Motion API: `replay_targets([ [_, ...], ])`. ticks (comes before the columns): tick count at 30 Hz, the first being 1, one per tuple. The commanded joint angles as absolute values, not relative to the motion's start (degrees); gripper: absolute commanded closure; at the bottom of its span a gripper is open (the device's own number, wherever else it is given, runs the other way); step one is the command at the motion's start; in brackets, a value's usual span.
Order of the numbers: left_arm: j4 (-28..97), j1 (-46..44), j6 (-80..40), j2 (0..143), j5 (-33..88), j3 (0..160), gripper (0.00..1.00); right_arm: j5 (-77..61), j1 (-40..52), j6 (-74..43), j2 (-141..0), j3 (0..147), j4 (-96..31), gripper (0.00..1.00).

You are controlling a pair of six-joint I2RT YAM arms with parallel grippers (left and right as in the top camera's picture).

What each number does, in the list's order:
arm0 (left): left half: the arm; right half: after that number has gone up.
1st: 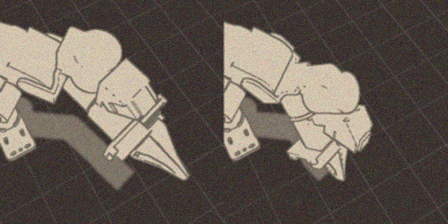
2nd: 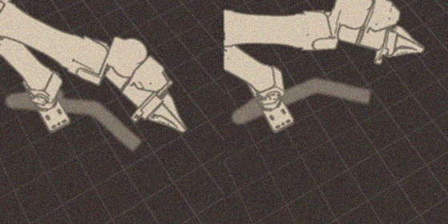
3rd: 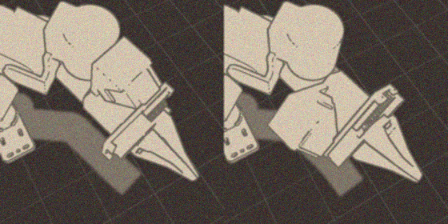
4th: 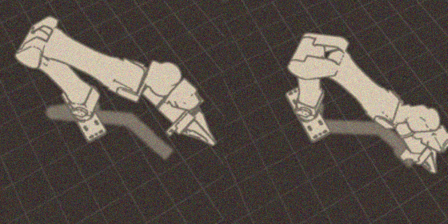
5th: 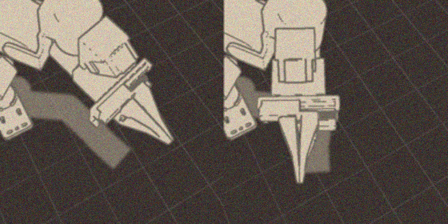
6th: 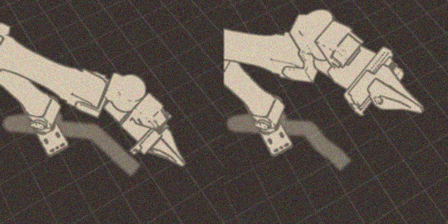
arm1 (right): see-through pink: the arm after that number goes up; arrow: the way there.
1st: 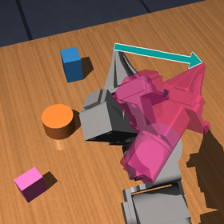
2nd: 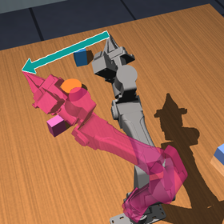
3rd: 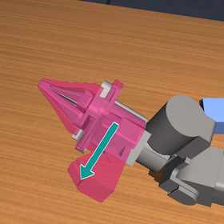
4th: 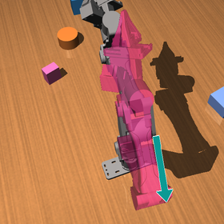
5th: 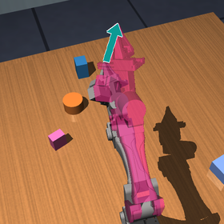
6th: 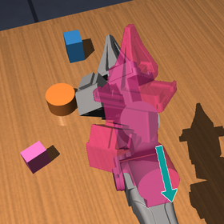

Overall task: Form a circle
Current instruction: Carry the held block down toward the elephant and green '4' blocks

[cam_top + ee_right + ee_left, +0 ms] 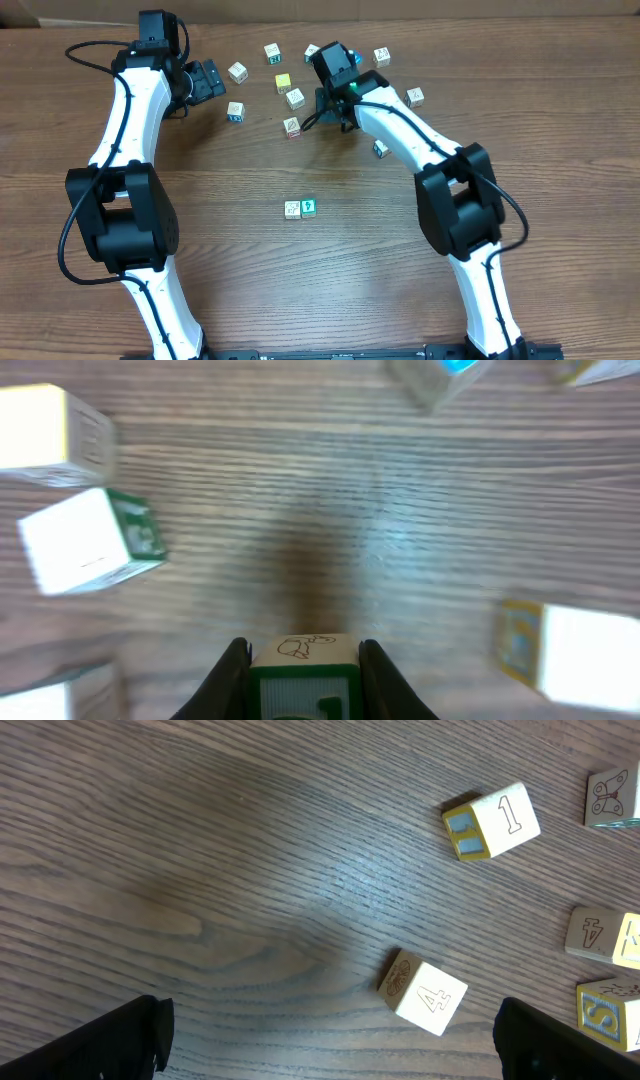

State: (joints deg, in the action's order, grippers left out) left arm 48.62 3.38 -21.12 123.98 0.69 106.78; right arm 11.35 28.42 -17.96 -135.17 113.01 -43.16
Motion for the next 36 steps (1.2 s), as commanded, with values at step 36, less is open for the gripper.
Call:
replay_targets([
  [36, 48.64, 2.98, -22.31, 123.66, 1.10, 107.53, 0.00, 2.22, 29.26, -38.17, -108.18, 90.17, -71.05, 0.91],
])
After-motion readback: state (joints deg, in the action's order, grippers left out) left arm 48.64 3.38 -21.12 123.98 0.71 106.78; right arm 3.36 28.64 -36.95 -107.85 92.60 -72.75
